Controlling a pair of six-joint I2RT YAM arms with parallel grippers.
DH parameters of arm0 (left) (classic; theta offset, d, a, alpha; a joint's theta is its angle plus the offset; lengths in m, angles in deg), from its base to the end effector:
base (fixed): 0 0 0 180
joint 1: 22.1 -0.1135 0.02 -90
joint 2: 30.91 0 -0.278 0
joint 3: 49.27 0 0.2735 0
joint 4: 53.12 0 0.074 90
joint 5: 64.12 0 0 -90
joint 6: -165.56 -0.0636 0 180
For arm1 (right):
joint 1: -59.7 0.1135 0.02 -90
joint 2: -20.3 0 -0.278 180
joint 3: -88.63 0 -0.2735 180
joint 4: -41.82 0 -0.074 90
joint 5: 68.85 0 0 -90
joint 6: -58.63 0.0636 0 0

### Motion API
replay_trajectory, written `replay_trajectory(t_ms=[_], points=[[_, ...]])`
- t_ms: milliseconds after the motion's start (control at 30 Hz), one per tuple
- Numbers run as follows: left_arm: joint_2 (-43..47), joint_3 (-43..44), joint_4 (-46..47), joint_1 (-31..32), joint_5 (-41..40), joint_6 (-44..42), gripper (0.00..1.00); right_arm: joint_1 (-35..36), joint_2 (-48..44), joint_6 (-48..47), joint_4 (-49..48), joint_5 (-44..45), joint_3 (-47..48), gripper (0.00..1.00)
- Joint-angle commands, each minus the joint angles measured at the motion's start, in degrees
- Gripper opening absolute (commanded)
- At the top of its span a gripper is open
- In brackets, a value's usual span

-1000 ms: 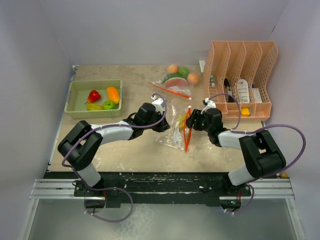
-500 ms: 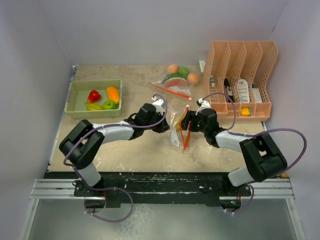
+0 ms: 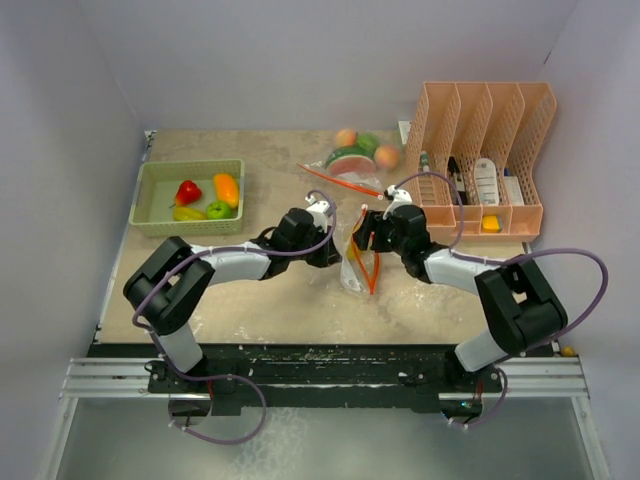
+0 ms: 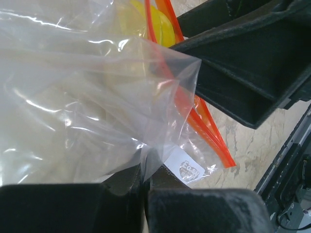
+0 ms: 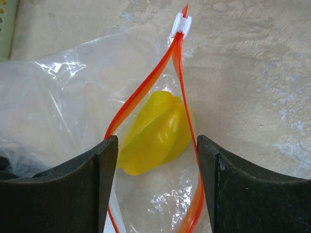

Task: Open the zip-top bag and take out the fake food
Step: Pick up the fake fruit from the zipper food storage bag.

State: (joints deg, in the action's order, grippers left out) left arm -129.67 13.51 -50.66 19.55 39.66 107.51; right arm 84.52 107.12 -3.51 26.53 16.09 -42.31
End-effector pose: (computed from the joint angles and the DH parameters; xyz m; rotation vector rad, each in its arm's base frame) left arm 0.2865 -0.2751 0.1526 0.3442 2.2860 -0.9654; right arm 0.3133 0.1511 0.1711 -0.0061 2.0259 0.6809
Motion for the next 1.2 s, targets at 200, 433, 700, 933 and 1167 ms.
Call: replay_trajectory(t_ms=[200,433,700,933,1167], points=[[-1.63,1.75,2.55,-0.14,2.07,0.73,0.00,2.02,-1.20,-3.18,8.19,9.84,3.24,0.71],[-3.33,2.60,3.53,-0.16,3.36,1.60,0.00,5.99,-1.96,-3.91,13.79,15.37,6.35,0.65],[-3.11,2.61,2.97,-0.16,3.19,1.30,0.00,7.11,1.26,-2.09,11.42,10.87,6.60,0.60],[-2.83,2.32,2.80,-0.15,3.23,1.28,0.00,7.13,7.53,-0.85,10.35,11.13,7.05,0.67],[-1.58,1.61,2.12,-0.12,2.65,1.02,0.00,7.15,7.20,-0.59,10.80,11.87,7.44,0.48]])
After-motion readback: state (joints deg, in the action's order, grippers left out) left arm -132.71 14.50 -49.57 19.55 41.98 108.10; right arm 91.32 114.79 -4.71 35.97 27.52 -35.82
